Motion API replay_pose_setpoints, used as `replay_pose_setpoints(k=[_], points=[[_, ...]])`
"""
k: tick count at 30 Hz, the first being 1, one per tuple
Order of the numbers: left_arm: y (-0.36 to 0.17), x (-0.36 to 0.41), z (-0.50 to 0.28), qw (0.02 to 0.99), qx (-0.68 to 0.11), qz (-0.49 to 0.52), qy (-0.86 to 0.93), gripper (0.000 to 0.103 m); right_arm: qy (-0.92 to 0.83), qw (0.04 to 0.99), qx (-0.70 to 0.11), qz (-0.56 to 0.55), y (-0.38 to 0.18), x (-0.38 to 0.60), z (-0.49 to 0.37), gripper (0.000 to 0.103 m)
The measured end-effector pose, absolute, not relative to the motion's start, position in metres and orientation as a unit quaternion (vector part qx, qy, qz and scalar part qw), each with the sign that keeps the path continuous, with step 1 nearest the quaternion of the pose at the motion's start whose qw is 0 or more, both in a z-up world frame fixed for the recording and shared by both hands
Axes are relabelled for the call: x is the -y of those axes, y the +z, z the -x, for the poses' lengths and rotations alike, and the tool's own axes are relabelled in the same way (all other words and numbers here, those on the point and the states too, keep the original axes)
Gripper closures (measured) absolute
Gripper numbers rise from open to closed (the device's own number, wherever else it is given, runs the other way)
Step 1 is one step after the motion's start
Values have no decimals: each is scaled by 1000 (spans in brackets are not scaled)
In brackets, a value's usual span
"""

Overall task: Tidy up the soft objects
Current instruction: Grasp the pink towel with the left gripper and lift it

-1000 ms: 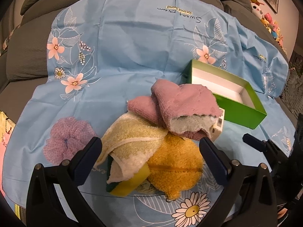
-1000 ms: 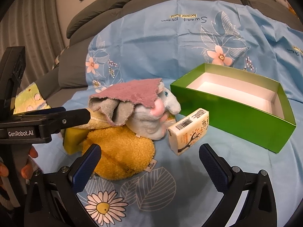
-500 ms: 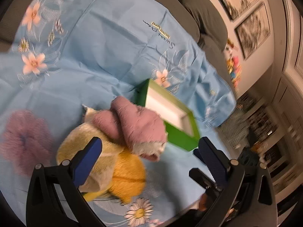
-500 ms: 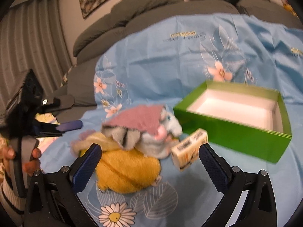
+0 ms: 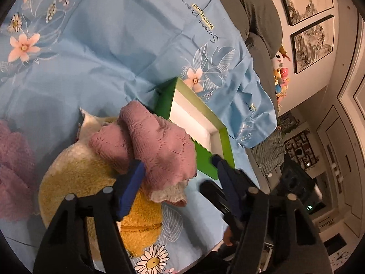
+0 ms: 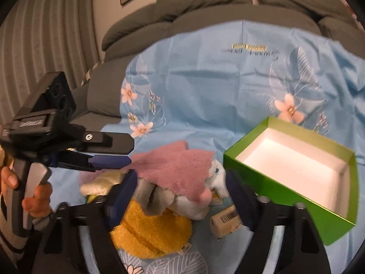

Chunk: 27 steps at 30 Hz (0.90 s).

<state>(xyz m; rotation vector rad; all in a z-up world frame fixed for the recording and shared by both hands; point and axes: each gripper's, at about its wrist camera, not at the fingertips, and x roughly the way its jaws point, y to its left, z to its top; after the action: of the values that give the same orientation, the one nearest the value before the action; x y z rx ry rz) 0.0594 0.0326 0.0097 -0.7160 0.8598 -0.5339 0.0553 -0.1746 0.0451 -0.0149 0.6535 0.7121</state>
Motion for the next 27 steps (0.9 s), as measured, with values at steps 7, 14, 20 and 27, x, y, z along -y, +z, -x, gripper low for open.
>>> replay_pose_setpoints(k=[7, 14, 20, 27], points=[[-10, -38, -62, 800, -437, 340, -232, 42, 358, 870, -340, 1, 27, 168, -65, 58], [-21, -35, -61, 795, -445, 342, -231, 93, 357, 873, -333, 19, 28, 165, -60, 90], [-4, -37, -43, 803, -403, 357, -255, 95, 371, 876, -309, 15, 39, 165, -47, 94], [62, -31, -6, 846, -316, 308, -300, 95, 406, 884, -231, -15, 86, 174, -26, 94]])
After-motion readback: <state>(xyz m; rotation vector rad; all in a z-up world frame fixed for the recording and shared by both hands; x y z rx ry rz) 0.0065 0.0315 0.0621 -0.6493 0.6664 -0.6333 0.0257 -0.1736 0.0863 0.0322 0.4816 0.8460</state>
